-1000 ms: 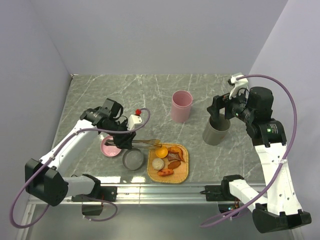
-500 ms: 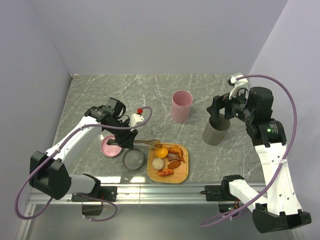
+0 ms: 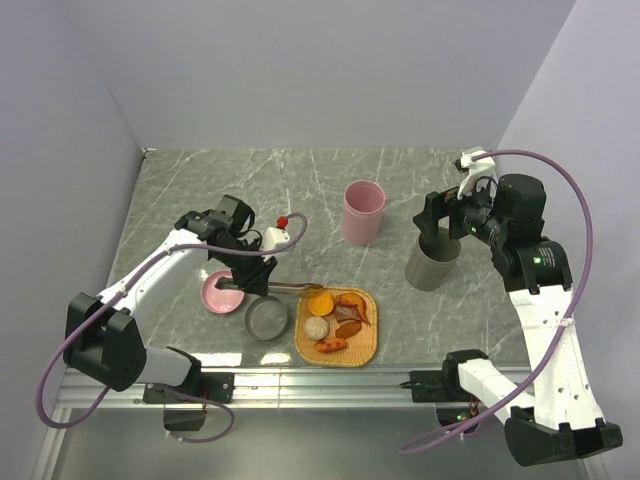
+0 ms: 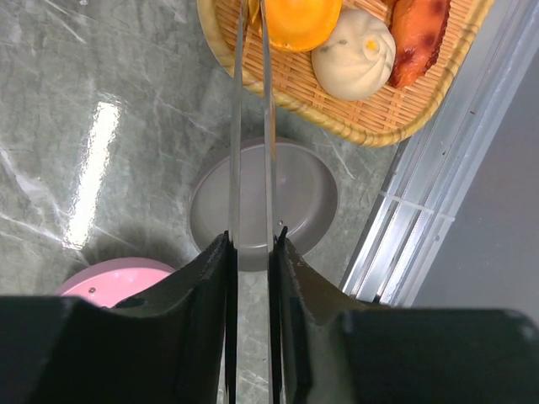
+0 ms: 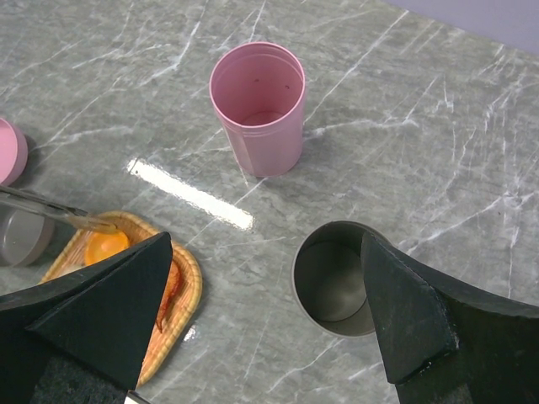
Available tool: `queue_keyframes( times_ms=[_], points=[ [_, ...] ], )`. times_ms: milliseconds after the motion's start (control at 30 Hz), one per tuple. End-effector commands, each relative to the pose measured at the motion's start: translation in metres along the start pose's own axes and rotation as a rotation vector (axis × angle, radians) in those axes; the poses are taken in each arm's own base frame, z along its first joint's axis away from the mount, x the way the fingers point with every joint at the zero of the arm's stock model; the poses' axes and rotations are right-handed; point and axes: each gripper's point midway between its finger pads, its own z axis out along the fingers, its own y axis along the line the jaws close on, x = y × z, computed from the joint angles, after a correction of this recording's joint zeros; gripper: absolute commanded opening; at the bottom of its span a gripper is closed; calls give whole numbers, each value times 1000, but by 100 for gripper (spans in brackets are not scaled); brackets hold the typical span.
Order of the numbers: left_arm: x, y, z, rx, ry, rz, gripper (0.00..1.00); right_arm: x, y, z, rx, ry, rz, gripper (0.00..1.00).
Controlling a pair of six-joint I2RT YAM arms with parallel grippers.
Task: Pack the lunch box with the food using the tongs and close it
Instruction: Pick up the food using the clamp, then place the food into the lunch box
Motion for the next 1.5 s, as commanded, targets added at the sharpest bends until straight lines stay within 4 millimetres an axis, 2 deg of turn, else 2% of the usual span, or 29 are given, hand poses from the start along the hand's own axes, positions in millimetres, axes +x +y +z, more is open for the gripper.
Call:
queue_keyframes(
  times_ms=[0,100,133,233,567,733,767,833,900,967,1167,1267,1467],
  points=[
    [-16,-5,-7,8,-51,55,30,-7,1,-2,-6,-29,-3,100],
    [-19,-10,-9,25,-60,60,23,-7,1,-1,-6,-26,-2,100],
    [-20,-11,-10,29,-62,54,15,-8,0,-1,-6,-29,-3,100],
    [-24,-14,-13,37,-69,45,1,-7,1,-1,-8,-28,-2,100],
    [-52,-22,-32,46,-142,40,0,-4,0,1,-6,-26,-2,100],
    [-85,-24,-52,43,-214,44,0,-5,0,1,-3,-33,-1,100],
    [-102,-24,-62,33,-254,61,0,-5,-1,1,-1,-32,1,100],
    [-121,-21,-69,29,-295,33,0,-6,-2,1,4,-37,5,100],
    [-151,-15,-81,13,-364,42,0,-7,-2,1,5,-40,13,100],
    [-174,-7,-86,7,-403,-4,0,-7,-5,2,14,-39,24,100],
    [-232,39,-93,-98,-507,-113,0,-8,-8,1,30,-38,29,100],
    [-249,56,-88,-116,-528,-140,0,-7,-10,1,37,-40,33,100],
    [-258,77,-75,-131,-516,-162,0,-7,-13,0,49,-43,32,100]
  ],
)
